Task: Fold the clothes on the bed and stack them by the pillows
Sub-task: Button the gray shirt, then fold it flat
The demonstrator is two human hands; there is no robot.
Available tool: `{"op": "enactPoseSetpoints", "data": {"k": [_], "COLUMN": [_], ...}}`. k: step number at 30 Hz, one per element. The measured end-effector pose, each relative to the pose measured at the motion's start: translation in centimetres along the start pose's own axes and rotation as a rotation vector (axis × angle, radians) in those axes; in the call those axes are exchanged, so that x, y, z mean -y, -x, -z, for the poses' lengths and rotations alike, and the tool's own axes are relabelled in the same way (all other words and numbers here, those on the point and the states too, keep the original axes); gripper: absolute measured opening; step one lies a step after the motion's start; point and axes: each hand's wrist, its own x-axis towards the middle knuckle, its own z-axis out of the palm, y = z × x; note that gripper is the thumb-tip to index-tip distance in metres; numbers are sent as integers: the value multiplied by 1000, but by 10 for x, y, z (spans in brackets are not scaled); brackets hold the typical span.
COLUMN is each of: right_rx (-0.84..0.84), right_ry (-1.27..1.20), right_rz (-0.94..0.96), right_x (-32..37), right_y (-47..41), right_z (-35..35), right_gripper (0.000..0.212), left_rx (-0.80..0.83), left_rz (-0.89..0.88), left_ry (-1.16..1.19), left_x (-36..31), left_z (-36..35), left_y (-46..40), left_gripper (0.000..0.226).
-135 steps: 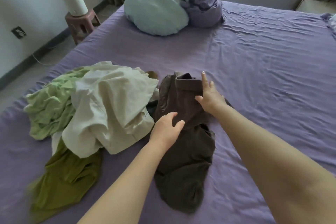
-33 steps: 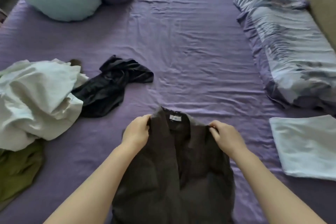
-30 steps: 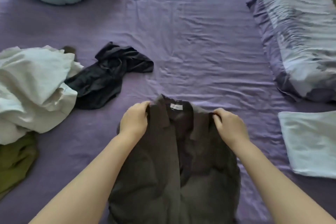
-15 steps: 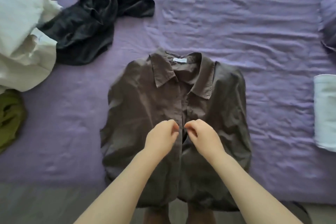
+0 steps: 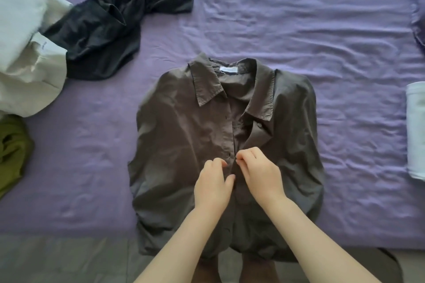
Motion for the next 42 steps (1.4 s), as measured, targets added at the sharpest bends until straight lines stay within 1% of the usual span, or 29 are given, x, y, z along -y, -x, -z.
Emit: {"op": "enactPoseSetpoints", "data": {"k": [1,2,4,7,9,12,13,15,16,17,19,20,21,22,24,25,26,28,30,32,33,34,35,36,37,39,40,41,42], "right_rx": [-26,-10,32,-108,-203,-374,-445,-567,-567,-501,-273,-178,-124,-105,-83,-75,-69,-110,-237,-334,-314,-255,-185,-145,-142,-201,-195,-126,-33], "right_ry": [-30,-36,35,224,310,326,267,96,24,-33,-79,-66,-41,-12,35,40,48,141,236,220,218,254,320,391,430,393,344,284,241], "right_rz": [6,-3,3,63,65,62,21,-140,-222,-278,-302,-282,-240,-193,-139,-146,-170,-202,-259,-376,-419,-436,-412,-332,-209,47,118,127,91], "right_x": [3,4,3,-6,-14,-30,-37,-55,-65,-74,-86,-87,-87,-85,-78,-75,-74,-77,-90,-104,-110,-113,-112,-107,-97,-72,-59,-46,-35], "right_y": [-5,-10,-16,-16,-15,-28,-36,-57,-67,-78,-99,-107,-115,-121,-124,-123,-122,-120,-125,-134,-138,-143,-146,-146,-146,-144,-144,-145,-148], "right_z": [0,-1,-3,0,3,18,26,46,56,65,71,71,70,69,71,72,74,84,102,123,129,131,129,123,115,94,83,72,62], "right_gripper": [12,20,30,43,50,44,43,45,49,54,67,70,68,59,30,22,20,32,47,58,64,67,68,65,59,48,44,44,46], "left_rx": [-35,-59,-69,-76,-121,-298,-369,-515,-568,-585,-544,-521,-499,-474,-400,-345,-285,-181,-136,-185,-233,-286,-336,-380,-417,-450,-440,-414,-379], "left_rz": [-17,-38,-64,-108,-157,-258,-279,-289,-279,-255,-224,-248,-307,-390,-554,-608,-644,-678,-667,-619,-582,-543,-509,-475,-432,-311,-235,-155,-81], "left_ry": [19,22,16,-14,-70,-231,-257,-294,-322,-355,-431,-475,-508,-517,-473,-444,-423,-457,-569,-619,-593,-545,-491,-450,-428,-397,-362,-311,-273], "left_x": [1,1,-2,-9,-15,-21,-21,-18,-16,-14,-16,-21,-28,-39,-68,-83,-97,-122,-135,-135,-131,-124,-115,-104,-92,-70,-62,-57,-54], "left_z": [4,7,12,14,15,25,33,53,66,78,95,99,101,100,93,89,84,77,74,78,82,88,95,102,109,123,129,136,141], "left_y": [-3,-7,-16,-27,-34,-48,-54,-70,-78,-87,-105,-112,-117,-121,-126,-129,-133,-141,-152,-160,-162,-164,-164,-164,-164,-165,-166,-167,-169], "left_gripper": [29,26,24,24,26,37,41,46,49,52,58,58,56,53,49,49,50,53,55,54,52,50,48,46,44,43,44,45,46]}}
